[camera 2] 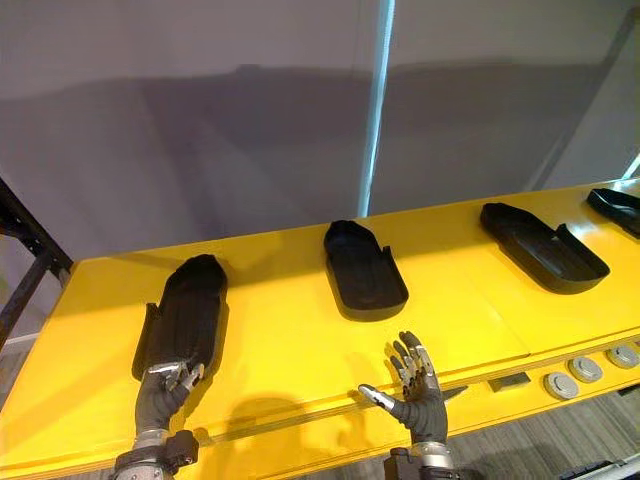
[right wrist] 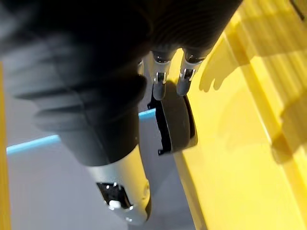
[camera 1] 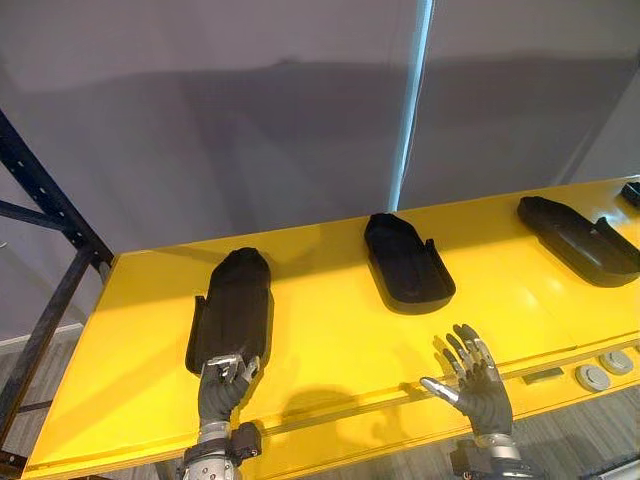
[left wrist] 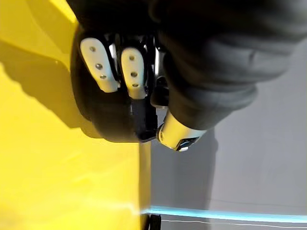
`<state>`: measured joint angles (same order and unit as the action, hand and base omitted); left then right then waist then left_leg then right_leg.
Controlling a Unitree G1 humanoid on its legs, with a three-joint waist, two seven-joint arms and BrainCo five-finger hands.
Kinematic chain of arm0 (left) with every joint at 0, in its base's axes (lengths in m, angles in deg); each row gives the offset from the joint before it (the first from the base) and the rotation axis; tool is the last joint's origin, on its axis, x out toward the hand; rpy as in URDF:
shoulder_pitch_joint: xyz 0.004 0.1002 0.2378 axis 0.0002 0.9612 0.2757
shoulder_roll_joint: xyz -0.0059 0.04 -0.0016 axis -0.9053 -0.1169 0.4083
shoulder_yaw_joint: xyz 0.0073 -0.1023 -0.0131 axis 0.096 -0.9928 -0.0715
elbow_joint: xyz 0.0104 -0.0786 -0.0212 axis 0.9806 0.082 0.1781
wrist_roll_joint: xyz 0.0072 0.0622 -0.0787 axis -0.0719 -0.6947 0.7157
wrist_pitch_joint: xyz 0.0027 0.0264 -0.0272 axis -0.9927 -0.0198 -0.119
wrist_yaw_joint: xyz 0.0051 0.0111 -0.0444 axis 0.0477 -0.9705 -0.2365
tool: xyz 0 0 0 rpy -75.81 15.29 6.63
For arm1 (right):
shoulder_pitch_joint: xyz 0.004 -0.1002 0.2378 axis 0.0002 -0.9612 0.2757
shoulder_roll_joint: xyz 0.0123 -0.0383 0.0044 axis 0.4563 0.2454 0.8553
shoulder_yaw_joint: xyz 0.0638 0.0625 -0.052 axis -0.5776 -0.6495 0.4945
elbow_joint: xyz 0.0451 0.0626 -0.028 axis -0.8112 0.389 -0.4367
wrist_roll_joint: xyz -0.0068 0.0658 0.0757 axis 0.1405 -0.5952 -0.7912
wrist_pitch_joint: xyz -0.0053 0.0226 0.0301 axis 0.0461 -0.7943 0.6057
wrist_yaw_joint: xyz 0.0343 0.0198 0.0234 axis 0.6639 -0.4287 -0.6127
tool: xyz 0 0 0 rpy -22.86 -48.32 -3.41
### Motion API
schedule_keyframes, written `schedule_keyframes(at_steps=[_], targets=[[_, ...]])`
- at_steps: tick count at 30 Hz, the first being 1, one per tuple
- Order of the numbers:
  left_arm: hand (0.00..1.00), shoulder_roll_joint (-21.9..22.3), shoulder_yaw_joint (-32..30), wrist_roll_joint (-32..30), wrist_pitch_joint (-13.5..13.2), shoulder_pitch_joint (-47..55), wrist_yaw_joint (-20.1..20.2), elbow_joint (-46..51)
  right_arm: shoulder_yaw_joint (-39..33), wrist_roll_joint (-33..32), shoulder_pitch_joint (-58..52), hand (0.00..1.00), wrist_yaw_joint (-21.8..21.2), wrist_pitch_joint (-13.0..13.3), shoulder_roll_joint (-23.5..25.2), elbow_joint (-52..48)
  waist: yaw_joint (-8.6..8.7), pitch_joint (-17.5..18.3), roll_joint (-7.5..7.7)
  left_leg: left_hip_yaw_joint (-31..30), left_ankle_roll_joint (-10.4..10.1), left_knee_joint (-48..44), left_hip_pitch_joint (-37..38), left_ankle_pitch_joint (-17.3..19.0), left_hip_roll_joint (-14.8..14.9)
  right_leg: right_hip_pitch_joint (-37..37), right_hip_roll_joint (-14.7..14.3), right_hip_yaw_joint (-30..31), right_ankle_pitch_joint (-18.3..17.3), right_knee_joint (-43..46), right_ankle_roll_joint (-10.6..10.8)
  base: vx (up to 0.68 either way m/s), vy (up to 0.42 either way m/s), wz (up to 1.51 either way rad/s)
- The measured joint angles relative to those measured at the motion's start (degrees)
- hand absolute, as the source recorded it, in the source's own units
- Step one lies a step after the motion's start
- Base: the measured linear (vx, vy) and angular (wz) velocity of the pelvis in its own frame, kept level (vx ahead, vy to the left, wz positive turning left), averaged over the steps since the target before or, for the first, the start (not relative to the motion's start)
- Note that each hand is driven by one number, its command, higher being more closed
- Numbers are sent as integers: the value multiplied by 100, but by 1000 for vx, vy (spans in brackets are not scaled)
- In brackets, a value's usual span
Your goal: Walk over and take plastic housings, then place them on the shelf
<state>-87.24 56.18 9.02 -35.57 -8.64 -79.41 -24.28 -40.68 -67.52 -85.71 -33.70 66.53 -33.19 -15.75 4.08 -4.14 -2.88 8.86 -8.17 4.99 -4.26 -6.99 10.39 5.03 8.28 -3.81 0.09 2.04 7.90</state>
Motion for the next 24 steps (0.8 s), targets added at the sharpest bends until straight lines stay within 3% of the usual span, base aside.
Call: schedule_keyframes(at_steps=[5, 6, 14, 16, 18, 20, 21, 23, 24], targets=[[100, 10, -33, 2, -1, -92, -6, -82, -4, -1, 3, 0, -4, 0, 17, 0, 15, -11, 16, 14, -25, 1, 65, 22, 25, -82, -22, -1, 4, -46, -1, 11, 1, -2], [0, 15, -33, 3, -1, -90, -6, -86, -3, -3, 4, 0, -4, 0, 17, 0, 19, -13, 21, 13, -26, 7, 73, 29, 27, -94, -23, -2, 4, -52, 0, 0, 0, 0], [0, 24, 256, 41, -63, 1, 10, 161, 23, 0, 274, 0, 51, 4, 1, 163, -2, -50, 70, 58, -47, -63, 103, 110, 44, -98, -36, 79, 1, -48, 5, 1, 3, -4], [0, -9, 501, 138, -220, 35, 27, 477, 38, 0, 506, 0, 107, 10, -13, 230, -37, -229, 191, -81, -37, -1083, -232, 652, 107, -96, -52, 224, 13, 4, -11, -17, 14, -44], [0, 15, 901, 258, -486, 89, 36, 913, 70, 1, 887, 0, 181, 39, -286, 234, -308, -340, 129, -1891, -107, -2791, -643, 1731, 104, -19, -351, 862, 47, 150, -25, -45, 90, -137], [0, -35, 1311, 293, -728, -14, 40, 1057, 102, 4, 1087, 0, 285, 140, -505, 177, -353, -322, 8, -3417, -432, -3594, -595, 2383, -97, 165, -626, 1389, -3, 454, 56, -44, 243, -163], [0, -68, 1527, 333, -796, -127, 47, 1059, 87, 4, 1096, 0, 350, 165, -522, 76, -343, -331, -1, -3872, -447, -3793, -512, 2605, -251, 299, -687, 1633, -77, 677, 143, -127, 441, -155], [0, -111, 2001, 408, -841, -415, 88, 1052, 87, 5, 845, 0, 449, 207, -468, -434, -183, -387, 89, -4046, -243, -3874, -350, 3102, -473, 595, -649, 2070, -176, 1023, 292, -147, 444, -101], [0, -99, 2256, 424, -841, -589, 114, 1033, 91, 5, 577, 0, 453, 215, -367, -752, -151, -442, 179, -3953, -32, -3869, -244, 3364, -629, 725, -576, 2369, -134, 1108, 394, -122, 333, -84]])
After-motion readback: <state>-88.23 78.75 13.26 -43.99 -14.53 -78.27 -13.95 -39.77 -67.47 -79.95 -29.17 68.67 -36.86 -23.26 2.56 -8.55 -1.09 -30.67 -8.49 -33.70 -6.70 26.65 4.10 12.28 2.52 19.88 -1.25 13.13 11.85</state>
